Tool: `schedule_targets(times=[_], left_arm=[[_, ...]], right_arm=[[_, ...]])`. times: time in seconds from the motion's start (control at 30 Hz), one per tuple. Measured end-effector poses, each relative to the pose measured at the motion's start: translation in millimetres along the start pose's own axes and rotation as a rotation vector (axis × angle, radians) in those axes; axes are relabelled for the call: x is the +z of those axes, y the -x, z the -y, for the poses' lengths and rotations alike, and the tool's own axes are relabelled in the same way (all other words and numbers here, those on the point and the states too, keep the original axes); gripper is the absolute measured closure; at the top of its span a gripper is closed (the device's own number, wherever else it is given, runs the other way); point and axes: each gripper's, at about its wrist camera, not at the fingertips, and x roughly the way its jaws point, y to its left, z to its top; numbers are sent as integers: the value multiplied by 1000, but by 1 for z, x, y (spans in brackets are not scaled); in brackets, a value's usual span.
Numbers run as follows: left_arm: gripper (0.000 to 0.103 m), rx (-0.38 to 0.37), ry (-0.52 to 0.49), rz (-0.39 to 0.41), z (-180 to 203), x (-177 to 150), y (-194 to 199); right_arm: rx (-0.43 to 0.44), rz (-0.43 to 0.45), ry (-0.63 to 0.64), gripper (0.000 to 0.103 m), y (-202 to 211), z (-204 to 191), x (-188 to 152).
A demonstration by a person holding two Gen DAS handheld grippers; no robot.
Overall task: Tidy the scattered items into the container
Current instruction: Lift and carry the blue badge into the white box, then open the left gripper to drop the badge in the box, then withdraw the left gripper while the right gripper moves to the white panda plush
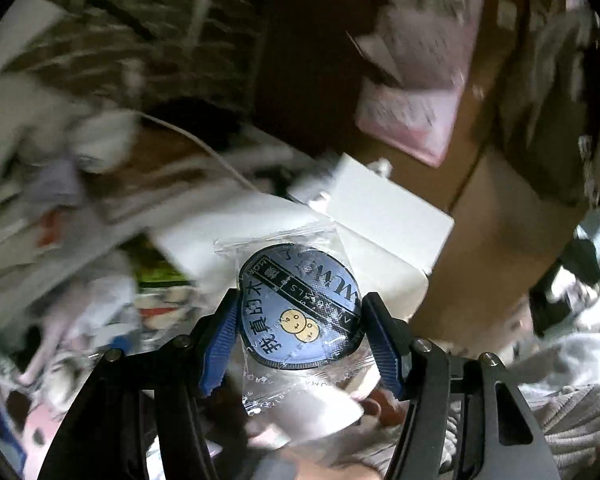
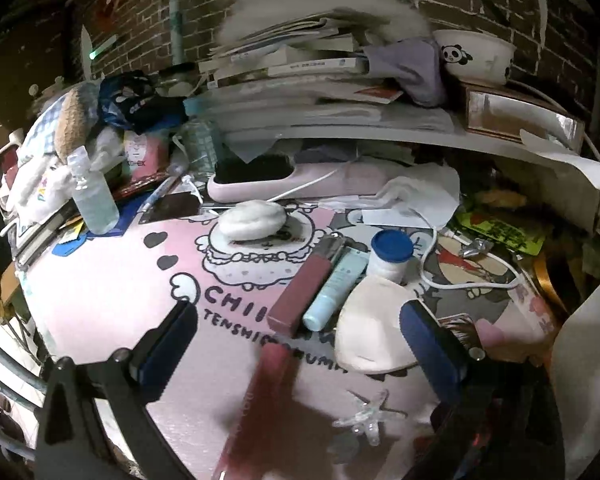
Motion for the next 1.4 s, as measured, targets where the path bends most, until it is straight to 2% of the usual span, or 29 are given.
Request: schedule_targets(times=[0.17,0.3,0.5,0.53,0.57,0.6,0.67,0.7,0.73,0.83,0.97,1.03,1.13,1.2,1.3,1.4], left_arm=[[46,-29,-53,-128,25,12,-52],[46,65,-117,-237,38,10,-86],[42,111,-155,-280,44,5,-106],[40,115,-161,-281,44,4,-107],[34,115,-167,-278,45,2,-107],[24,107,-166,-267,46,2,-105],[16,78,-154,-233,47,2,-96],[6,61,-148,-210,47,2,-88],[1,51,-147,-183,48,2,-80],[0,67,-141,-91,49,0,-48],[0,100,-53,49,27,-15,13],[0,138,5,114,9,-24,42],[0,251,108,198,-27,-42,82],[0,339,191,244,-50,-67,108],[0,437,328,281,-82,-105,135],[0,489,447,310,-104,-141,154]], right_arm=[[6,-6,-16,2,-1,7,-2],[8,-10,-25,2,-2,13,-3],[4,-12,-32,2,-3,18,-4],[3,-14,-32,2,-4,19,-4],[4,-16,-31,2,-4,20,-4],[4,-17,-30,2,-4,20,-5],[5,-15,-32,2,-4,20,-5],[5,-10,-33,2,-4,20,-6],[6,-8,-33,2,-4,20,-6],[17,-2,-30,2,-2,20,-7],[24,-7,-22,2,-3,19,-7],[28,-7,-17,2,-3,18,-8],[30,-7,-15,2,-3,18,-7],[34,-11,-19,2,-4,17,-5],[46,-18,-18,2,-5,14,0],[70,-31,-9,2,-9,7,11]])
